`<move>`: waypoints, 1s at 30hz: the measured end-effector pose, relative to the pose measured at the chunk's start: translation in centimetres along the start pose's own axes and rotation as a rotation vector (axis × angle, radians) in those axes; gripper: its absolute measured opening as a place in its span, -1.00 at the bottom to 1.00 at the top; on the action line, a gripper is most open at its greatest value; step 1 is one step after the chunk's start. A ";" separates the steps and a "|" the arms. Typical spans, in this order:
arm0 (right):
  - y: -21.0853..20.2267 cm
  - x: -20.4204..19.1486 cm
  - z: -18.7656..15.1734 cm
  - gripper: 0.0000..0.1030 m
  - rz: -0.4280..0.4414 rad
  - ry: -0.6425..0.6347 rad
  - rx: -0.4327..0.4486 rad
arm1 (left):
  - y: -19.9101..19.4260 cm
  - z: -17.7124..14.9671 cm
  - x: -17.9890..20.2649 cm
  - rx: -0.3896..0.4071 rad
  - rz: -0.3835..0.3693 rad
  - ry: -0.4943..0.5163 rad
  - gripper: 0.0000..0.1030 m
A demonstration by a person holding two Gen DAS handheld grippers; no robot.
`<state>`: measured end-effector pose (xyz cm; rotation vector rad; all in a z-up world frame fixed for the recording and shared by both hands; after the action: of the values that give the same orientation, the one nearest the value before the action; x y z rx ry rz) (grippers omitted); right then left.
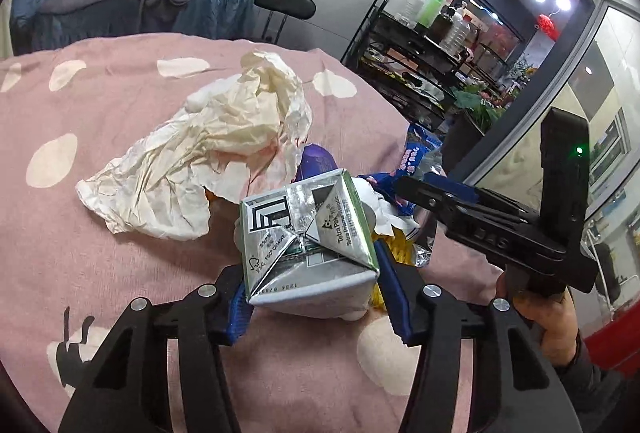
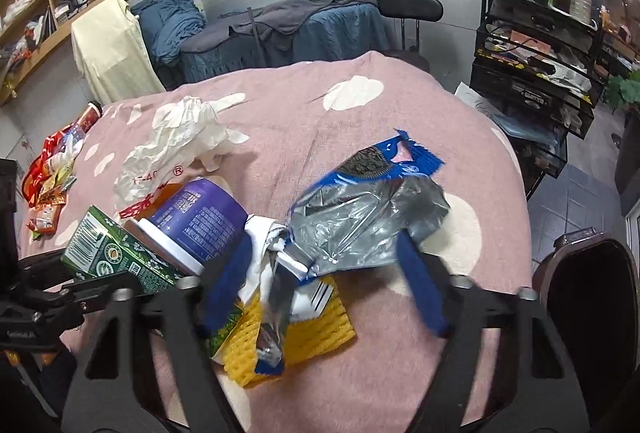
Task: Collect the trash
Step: 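Grasp the green milk carton with the left tool while the right tool grasps the foil wrapper, then drop the foil wrapper into the bin with the right tool while the left tool carries the carton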
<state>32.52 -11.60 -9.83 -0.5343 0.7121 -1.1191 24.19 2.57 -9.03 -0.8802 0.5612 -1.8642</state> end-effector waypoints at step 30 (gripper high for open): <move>-16.8 4.1 -4.2 -0.74 0.075 0.068 0.279 | -6.0 -1.0 10.7 0.179 -0.045 0.096 -0.04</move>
<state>20.18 -21.54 -1.80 -0.2317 0.6168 -1.1482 17.04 -4.47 -1.92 -0.6932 0.4286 -1.9714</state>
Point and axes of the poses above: each gripper's, at about its wrist camera, not at the fingertips, and y roughly the way its jaws point, x to its right, z to its top, the point moved 6 cm from there along y, roughly the way its jaws point, and after that the axes turned 4 degrees about z, right-handed, at the moved point
